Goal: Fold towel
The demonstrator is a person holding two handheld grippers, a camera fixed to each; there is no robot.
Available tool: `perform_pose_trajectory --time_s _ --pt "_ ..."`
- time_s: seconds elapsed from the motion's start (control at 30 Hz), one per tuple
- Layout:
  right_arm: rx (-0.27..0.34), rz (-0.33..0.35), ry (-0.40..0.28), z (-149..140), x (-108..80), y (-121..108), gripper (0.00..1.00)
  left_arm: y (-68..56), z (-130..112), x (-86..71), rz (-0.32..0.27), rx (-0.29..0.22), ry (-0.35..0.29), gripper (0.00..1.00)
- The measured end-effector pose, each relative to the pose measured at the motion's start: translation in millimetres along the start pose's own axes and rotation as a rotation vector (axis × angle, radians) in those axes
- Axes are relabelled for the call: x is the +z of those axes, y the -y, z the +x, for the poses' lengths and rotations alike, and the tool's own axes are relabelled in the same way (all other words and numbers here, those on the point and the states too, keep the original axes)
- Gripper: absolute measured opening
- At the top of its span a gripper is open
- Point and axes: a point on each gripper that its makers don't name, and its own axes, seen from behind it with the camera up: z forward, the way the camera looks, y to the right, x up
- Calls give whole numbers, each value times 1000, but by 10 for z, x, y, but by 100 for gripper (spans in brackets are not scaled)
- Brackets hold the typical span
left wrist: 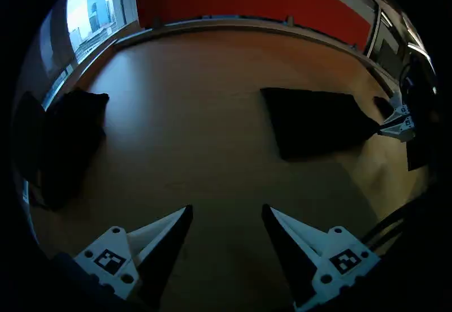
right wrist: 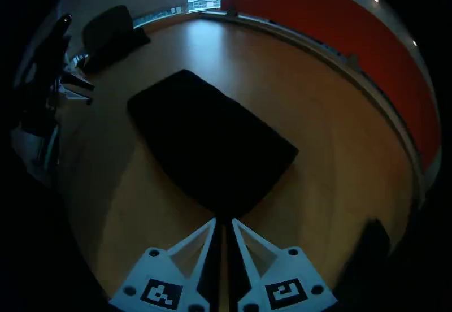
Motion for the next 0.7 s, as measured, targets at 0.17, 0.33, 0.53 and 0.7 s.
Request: perform_pose_trajectory --time_s 0.17,0.33,0.53,0.7 --pt "0 -17 -35 177 -100 -40 4 2 41 -7 -1 -2 -7 90" --pt "-4 -28 -71 351 -204 -75 4 -13 66 -16 -5 -5 -13 90" --pt "-25 -39 -89 473 -296 -116 4 -21 65 -28 -8 -8 -16 90" --pt "-36 -44 -89 514 -311 -131 4 -26 58 -45 -10 -14 -18 90"
